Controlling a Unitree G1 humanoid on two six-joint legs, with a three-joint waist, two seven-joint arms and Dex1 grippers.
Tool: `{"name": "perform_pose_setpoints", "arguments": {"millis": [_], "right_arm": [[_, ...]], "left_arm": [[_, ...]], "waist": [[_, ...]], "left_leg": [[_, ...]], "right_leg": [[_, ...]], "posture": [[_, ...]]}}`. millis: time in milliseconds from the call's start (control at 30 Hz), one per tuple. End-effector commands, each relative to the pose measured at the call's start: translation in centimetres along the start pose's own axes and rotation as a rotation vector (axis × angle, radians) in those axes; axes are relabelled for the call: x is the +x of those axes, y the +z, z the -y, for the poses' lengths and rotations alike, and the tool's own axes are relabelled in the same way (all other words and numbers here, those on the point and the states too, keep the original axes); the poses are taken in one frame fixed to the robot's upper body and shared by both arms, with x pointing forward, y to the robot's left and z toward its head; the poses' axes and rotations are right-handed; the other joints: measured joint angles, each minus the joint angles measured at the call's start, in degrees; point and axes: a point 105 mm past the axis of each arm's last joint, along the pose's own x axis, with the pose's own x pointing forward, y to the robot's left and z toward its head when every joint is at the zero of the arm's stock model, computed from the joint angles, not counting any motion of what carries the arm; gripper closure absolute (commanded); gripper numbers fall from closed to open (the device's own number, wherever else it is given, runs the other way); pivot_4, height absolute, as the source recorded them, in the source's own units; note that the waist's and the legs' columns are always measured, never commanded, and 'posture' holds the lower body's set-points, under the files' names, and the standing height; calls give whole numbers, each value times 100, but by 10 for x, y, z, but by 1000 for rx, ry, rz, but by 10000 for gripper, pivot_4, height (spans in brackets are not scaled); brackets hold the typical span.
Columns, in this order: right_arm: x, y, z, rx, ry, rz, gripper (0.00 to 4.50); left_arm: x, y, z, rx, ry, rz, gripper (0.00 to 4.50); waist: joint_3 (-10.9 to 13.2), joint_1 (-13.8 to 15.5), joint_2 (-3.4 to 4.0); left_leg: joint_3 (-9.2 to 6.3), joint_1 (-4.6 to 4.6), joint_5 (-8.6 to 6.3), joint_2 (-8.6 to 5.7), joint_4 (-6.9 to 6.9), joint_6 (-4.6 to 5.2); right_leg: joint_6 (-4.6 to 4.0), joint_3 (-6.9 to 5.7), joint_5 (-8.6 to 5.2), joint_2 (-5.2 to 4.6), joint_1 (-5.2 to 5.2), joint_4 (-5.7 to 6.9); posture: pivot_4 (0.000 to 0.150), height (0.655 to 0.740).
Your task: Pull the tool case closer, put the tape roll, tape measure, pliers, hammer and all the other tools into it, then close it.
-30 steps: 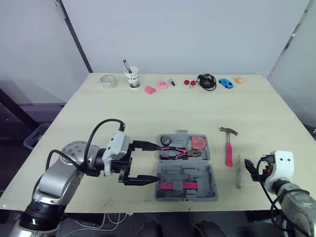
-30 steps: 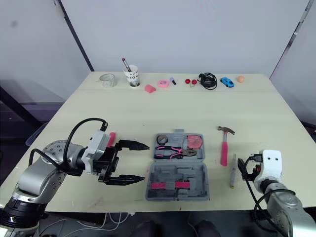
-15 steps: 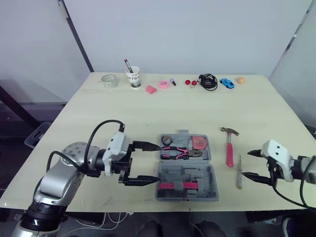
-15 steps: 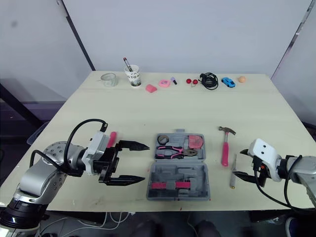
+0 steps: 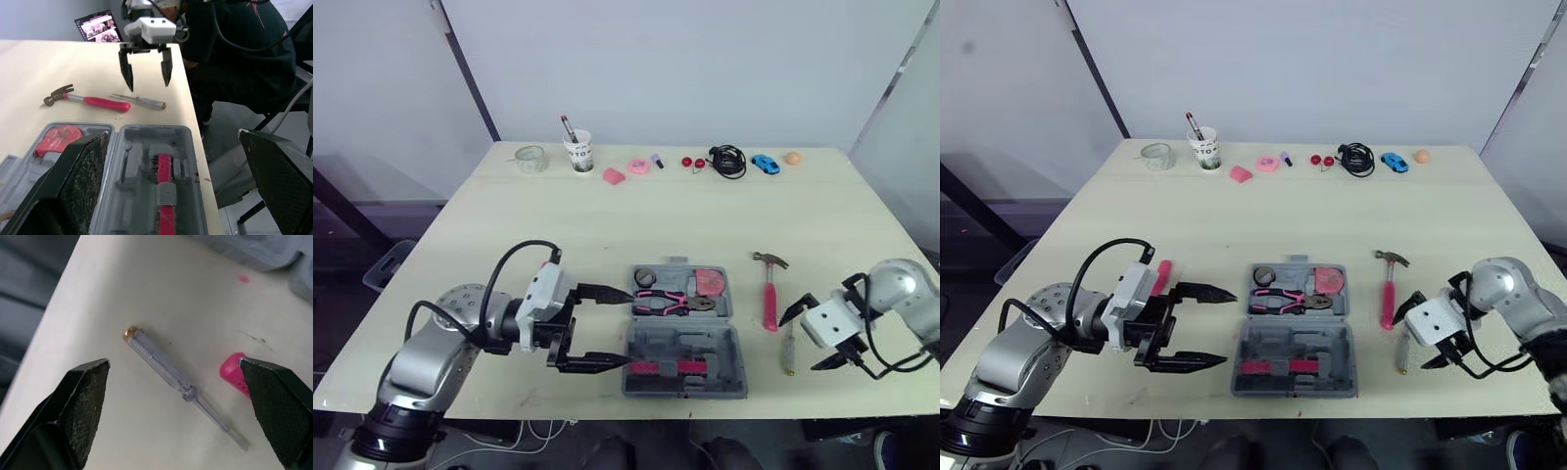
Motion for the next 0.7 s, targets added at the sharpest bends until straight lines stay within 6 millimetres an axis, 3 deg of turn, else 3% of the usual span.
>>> {"name": "perform_pose_setpoints", "arguments": {"millis": [33, 267, 367, 633, 700], "right_arm": [[1, -9, 5, -115, 63, -76, 465], [11, -21, 12, -198, 114, -138, 465], [16, -23, 11, -222, 130, -139, 9001], [27, -23, 12, -246, 127, -131, 43062], [28, -23, 13, -249, 123, -136, 44553]], "left_arm": [[-6, 7, 5, 31, -42, -2, 0], [-21, 4, 8, 44, -60, -15, 0], [-24, 1, 7, 44, -55, -28, 0], [-22, 0, 9, 45, -41, -23, 0], [-22, 0, 9, 45, -39, -23, 0]], "waist": [[0, -6, 0], [1, -5, 3], [1, -6, 2], [1, -15, 2], [-2, -22, -4]], "left_leg": [[0, 2, 0, 0, 0, 0], [2, 4, 1, 2, 0, -2], [3, 5, 2, 2, 4, -3], [6, 7, 2, 3, 4, -3], [7, 10, 2, 4, 5, -3]], "right_leg": [[-2, 0, -1, 0, 0, 0], [-9, 0, -5, -1, 0, 3], [-10, 0, -5, -1, 2, 4], [-8, 2, -3, -1, 1, 10], [-9, 2, -3, -1, 2, 13]], "posture": [[1500, 7400], [1500, 7400], [1500, 7400], [1500, 7400], [1500, 7400]]}}
